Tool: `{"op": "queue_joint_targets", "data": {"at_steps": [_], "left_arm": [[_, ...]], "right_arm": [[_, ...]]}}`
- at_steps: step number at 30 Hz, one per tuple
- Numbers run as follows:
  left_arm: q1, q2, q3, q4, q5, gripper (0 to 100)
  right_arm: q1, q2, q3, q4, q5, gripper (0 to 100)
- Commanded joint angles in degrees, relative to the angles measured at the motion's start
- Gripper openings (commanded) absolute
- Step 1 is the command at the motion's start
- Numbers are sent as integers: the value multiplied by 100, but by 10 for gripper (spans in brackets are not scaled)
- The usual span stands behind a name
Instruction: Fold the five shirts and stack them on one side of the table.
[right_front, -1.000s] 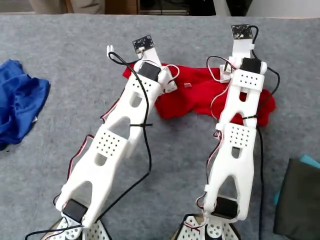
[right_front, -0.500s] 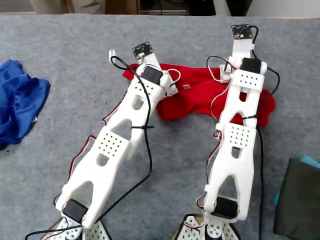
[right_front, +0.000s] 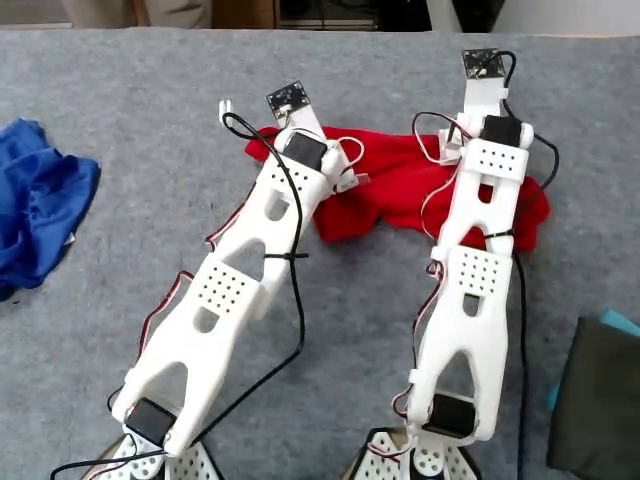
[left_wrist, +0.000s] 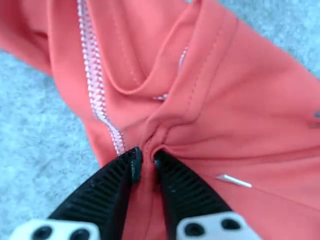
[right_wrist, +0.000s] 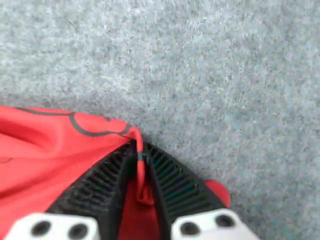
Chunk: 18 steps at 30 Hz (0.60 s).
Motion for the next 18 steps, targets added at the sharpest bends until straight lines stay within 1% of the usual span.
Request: {"op": "queue_joint_targets", "data": {"at_steps": [1,6,8,11,14,16,18], "left_arm": [[-9,-40,-774,334,44,19],[-26,-391,-835,615,26,20],[-70,-620,-835,765,-105,20],[-176,-919,-835,809,-413,20],[-396,-1341,-835,1037,-782,20],[-501,-1648,-835,1319,-1275,21],[-536,-1982,-826,1538,-1679,21]], "right_arm": [[145,-145,-295,-123,-26,5],[154,-145,-295,-123,-62,9],[215,-154,-295,-123,-158,23],[251,-154,-321,-105,-536,126],[163,-224,-312,-70,-615,227],[66,-418,-321,149,-589,251],[57,-752,-321,475,-589,252]]}}
